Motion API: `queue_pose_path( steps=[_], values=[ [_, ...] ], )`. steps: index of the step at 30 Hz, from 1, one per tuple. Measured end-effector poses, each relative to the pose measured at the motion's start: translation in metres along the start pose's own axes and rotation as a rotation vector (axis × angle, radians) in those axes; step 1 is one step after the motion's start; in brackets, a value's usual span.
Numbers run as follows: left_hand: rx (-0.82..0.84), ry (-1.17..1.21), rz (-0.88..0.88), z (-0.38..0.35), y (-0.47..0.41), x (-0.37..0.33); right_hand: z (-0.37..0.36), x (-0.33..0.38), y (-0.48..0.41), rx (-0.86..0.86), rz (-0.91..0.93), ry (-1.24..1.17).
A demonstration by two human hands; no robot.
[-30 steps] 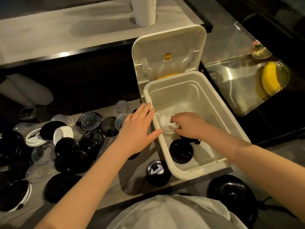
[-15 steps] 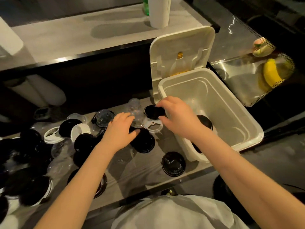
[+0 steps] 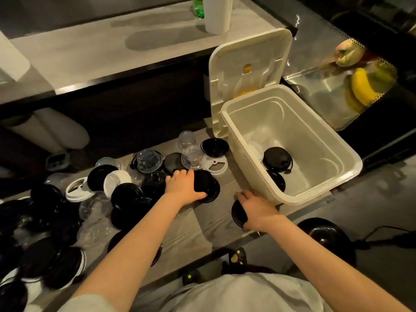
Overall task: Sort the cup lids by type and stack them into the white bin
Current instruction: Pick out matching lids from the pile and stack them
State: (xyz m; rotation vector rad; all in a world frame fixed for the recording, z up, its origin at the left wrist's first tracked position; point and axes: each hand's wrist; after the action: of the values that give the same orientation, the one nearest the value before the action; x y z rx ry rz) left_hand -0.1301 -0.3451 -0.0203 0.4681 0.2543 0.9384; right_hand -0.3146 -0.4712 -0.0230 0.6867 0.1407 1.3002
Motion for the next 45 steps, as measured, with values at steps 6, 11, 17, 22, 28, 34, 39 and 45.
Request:
queue_pose_path(
  steps=[6,11,17,22,28,34,39,45],
  values=[
    [-0.008,0.044,0.030,-0.004,-0.011,-0.009,-0.013,-0.010,-0.003,-0.060,0.000,-0.024],
    [-0.004,0.173,0.045,-0.006,-0.011,-0.010,-0.013,-0.009,-0.010,-0.173,-0.008,-0.166],
    [-0.063,0.340,0.006,0.004,0.010,0.006,0.003,-0.001,-0.015,-0.358,-0.001,-0.404],
    [-0.196,0.500,-0.009,0.027,0.042,0.027,0.031,0.022,-0.009,-0.572,0.112,-0.603],
    [-0.338,0.705,-0.050,0.064,0.064,0.038,0.081,0.044,0.009,-0.808,0.259,-0.568],
    [-0.418,0.757,-0.167,0.102,0.057,0.005,0.123,0.016,0.025,-0.965,0.199,-0.527],
    [-0.432,0.752,-0.205,0.119,0.046,-0.040,0.151,-0.053,0.032,-0.902,0.093,-0.496],
    [-0.407,0.731,-0.171,0.119,0.037,-0.093,0.159,-0.124,0.015,-0.435,0.076,-0.389]
  ],
)
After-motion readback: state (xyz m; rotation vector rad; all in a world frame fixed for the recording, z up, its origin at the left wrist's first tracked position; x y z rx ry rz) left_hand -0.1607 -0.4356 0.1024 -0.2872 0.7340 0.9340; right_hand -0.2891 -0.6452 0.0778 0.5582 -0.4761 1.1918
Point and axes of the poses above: each hand's wrist, its own y-axis away from the middle knuckle, its own z-axis out of the back of the hand, x = y × z, and after that the axes turned 11 degrees about z, right-handed
